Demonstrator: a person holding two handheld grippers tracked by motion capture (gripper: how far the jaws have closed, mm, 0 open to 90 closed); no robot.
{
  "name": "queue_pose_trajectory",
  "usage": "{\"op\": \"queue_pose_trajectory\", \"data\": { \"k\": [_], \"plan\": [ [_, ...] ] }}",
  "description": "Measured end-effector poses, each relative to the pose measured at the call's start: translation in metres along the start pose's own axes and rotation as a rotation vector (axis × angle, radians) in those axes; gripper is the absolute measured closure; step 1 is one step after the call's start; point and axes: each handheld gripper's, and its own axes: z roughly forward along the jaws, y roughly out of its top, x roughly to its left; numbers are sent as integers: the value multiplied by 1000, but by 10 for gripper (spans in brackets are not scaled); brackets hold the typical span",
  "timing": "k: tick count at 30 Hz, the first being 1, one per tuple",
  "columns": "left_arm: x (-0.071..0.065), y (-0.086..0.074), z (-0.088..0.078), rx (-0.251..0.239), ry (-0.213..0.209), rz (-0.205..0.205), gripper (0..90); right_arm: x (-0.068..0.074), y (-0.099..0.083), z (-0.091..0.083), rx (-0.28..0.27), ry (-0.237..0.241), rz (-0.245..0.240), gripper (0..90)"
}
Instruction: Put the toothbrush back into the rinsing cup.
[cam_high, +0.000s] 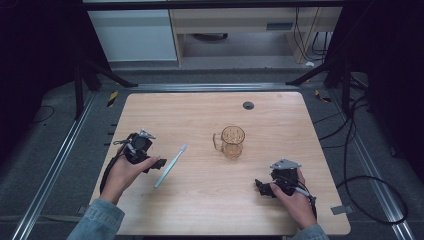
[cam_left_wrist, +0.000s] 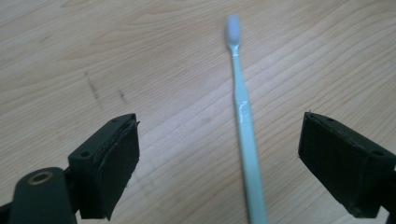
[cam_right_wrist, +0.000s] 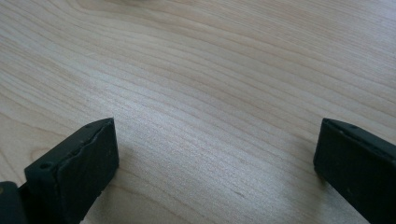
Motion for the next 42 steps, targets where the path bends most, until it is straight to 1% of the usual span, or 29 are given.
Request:
{"op": "queue_pose_trajectory", "data": {
  "k": [1, 3, 5, 7, 8, 9, 10, 11, 13, 16, 19, 21, 22, 24, 26, 28, 33, 34, 35, 37, 38, 39, 40, 41, 42],
  "plan": [
    [-2, 4, 0, 7, -5, 16, 124, -1, 0, 1, -2, -6, -10, 4],
    [-5, 11, 1, 25, -16, 46, 151, -1, 0, 1, -5, -6, -9, 4],
    [-8, 17, 3, 43, -25, 63, 165, -1, 0, 1, -6, -8, -8, 4],
    [-9, 20, 6, 54, -35, 63, 178, 0, 0, 1, -6, -10, -7, 4],
    [-8, 22, 8, 55, -47, 52, 184, 0, 0, 1, -6, -10, -6, 4],
    [-8, 22, 8, 55, -47, 52, 197, 0, 0, 1, -4, -9, 0, 4],
    [-4, 24, 13, 71, -82, 21, 202, 1, 1, 2, -4, -15, 11, 4],
    [-3, 24, 15, 76, -87, 3, 204, 1, 1, 2, -3, -19, 15, 4],
    [-1, 27, 15, 83, -80, -18, 215, 2, 2, 2, -3, -27, 21, 4],
    [-2, 32, 11, 88, -65, -26, 239, 2, 2, 2, -3, -30, 22, 4],
    [-8, 40, 7, 97, -60, -14, 278, 2, 2, 2, -3, -32, 20, 4],
    [-9, 42, 7, 102, -62, -13, 298, 2, 2, 2, -3, -32, 21, 4],
    [-13, 47, 10, 113, -68, -10, 308, 2, 2, 2, -2, -30, 23, 4],
    [-19, 53, 13, 146, -60, 17, 335, 2, 2, 2, -3, -32, 20, 4],
    [-23, 59, 16, 168, -48, 42, 352, 2, 2, 3, -3, -31, 23, 4],
    [-26, 62, 19, 180, -48, 49, 367, 2, 2, 3, -2, -31, 23, 4],
    [-29, 66, 26, 200, -60, 49, 396, 2, 2, 3, -4, -31, 25, 4],
    [-29, 67, 29, 195, -75, 34, 418, 2, 2, 3, -4, -30, 24, 4],
    [-30, 67, 30, 196, -75, 34, 426, 2, 2, 3, -4, -30, 24, 4],
    [-30, 70, 32, 207, -71, 32, 437, 2, 2, 3, -3, -29, 24, 4],
    [-30, 72, 32, 222, -63, 41, 446, 2, 2, 3, -3, -30, 25, 4],
    [-30, 73, 33, 229, -58, 40, 455, 1, 2, 3, -1, -31, 14, 4],
    [-31, 74, 33, 241, -55, 48, 464, 1, 2, 3, 0, -32, 17, 4],
    [-31, 74, 33, 241, -55, 48, 468, 1, 2, 3, 0, -31, 17, 4],
    [-30, 76, 34, 262, -50, 56, 472, 1, 2, 3, 0, -31, 17, 4]
  ]
}}
